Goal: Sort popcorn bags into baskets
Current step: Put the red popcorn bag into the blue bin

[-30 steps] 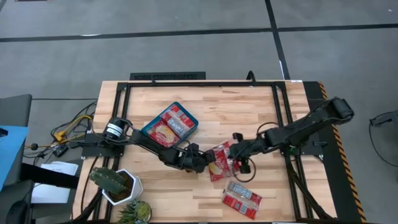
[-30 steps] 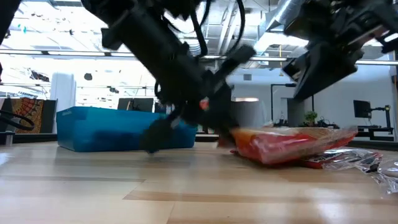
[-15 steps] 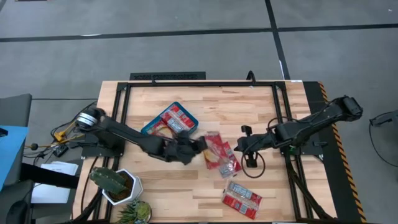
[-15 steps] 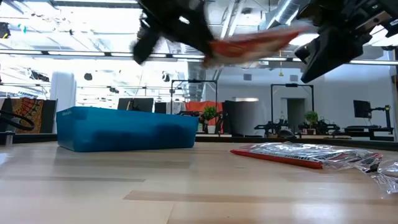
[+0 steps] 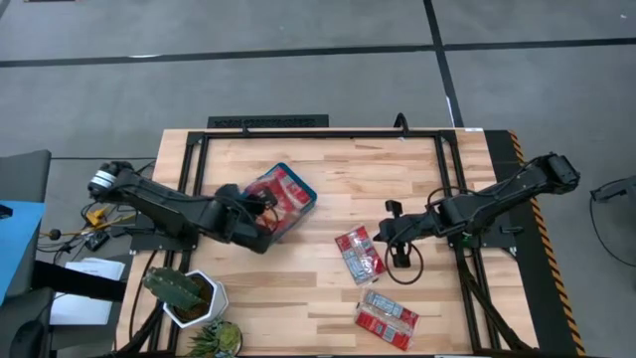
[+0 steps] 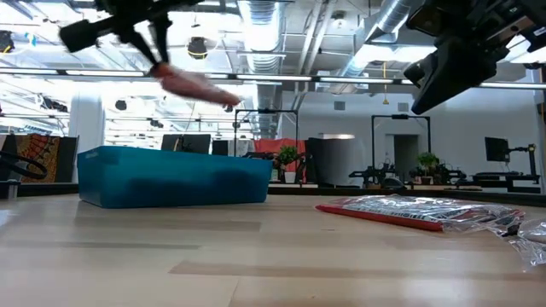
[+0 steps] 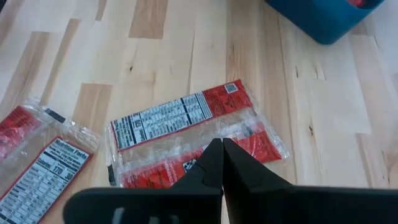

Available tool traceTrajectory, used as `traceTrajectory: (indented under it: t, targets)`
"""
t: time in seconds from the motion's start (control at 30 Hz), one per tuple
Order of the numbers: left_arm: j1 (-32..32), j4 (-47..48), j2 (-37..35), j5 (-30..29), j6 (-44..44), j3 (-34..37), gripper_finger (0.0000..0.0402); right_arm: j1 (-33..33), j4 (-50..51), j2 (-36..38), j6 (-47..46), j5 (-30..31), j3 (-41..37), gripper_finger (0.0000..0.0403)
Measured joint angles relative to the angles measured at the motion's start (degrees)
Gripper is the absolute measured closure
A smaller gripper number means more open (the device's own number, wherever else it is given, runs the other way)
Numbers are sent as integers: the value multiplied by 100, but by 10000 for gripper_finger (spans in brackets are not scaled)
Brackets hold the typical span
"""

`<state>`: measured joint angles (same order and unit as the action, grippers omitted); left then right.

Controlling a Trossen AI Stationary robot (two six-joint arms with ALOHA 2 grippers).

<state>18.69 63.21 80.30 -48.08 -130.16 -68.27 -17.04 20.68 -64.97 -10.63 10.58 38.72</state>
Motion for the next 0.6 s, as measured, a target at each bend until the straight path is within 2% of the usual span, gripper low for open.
traceTrajectory:
  t: [0.17, 0.3, 0.6]
  targets:
    - [6, 679, 156, 372, -439, 31, 396, 37, 5, 0, -100, 22, 0, 373]
    - [-4, 911, 245, 358, -513, 33, 395, 72, 10, 0, -134, 38, 0, 368]
    - [-155, 1199, 382, 423, -587, 35, 395, 70, 13, 0, -138, 36, 0, 383]
